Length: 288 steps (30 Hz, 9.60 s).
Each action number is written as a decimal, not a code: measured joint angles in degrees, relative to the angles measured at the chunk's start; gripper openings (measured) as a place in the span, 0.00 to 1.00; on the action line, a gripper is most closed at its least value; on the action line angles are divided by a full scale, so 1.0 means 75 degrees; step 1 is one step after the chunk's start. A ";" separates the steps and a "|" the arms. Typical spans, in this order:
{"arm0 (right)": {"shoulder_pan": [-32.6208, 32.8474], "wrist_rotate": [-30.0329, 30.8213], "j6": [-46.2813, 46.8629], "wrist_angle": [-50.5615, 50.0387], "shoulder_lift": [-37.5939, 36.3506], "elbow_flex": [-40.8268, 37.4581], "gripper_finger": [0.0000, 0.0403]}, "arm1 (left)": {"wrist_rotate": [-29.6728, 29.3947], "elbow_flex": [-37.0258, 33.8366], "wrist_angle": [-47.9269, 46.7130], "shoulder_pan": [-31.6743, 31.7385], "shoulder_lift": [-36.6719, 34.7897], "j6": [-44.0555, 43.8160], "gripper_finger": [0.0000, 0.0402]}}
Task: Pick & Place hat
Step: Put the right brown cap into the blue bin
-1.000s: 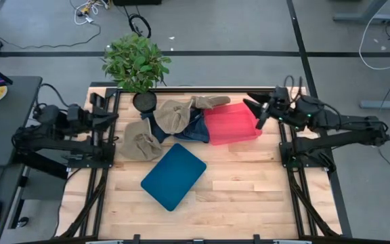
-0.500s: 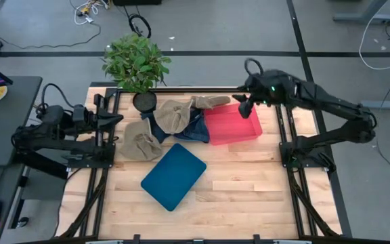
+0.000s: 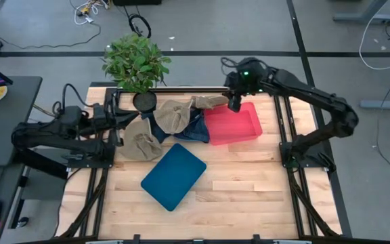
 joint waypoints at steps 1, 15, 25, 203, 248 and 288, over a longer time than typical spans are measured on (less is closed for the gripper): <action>-0.0066 0.0006 -0.0083 -0.0028 0.0156 -0.0004 0.45 | 0.0000 0.0000 0.0179 0.0000 0.0119 0.0032 0.05; -0.0989 -0.0897 -0.1236 -0.0169 0.1911 -0.0013 0.46 | -0.0143 0.0000 0.0804 0.0000 0.1116 -0.0072 0.05; -0.1362 -0.1170 -0.1532 -0.0004 0.2668 -0.0013 0.52 | -0.0262 0.0000 0.0801 0.0000 0.1107 -0.0063 0.05; 0.0986 -0.5645 0.0953 -0.3809 0.1778 0.3854 0.56 | 0.5622 0.0166 0.0538 0.0029 0.2420 -0.5395 0.05; 0.1420 -0.5478 0.2347 -0.4503 0.1781 0.3849 0.56 | 0.7373 0.6341 -0.8766 -0.0326 0.7615 0.5587 0.05; 0.1420 -0.5472 0.1503 -0.4538 0.1784 0.3846 0.56 | 0.7676 0.6337 -0.8714 -0.0915 0.8819 0.3920 0.05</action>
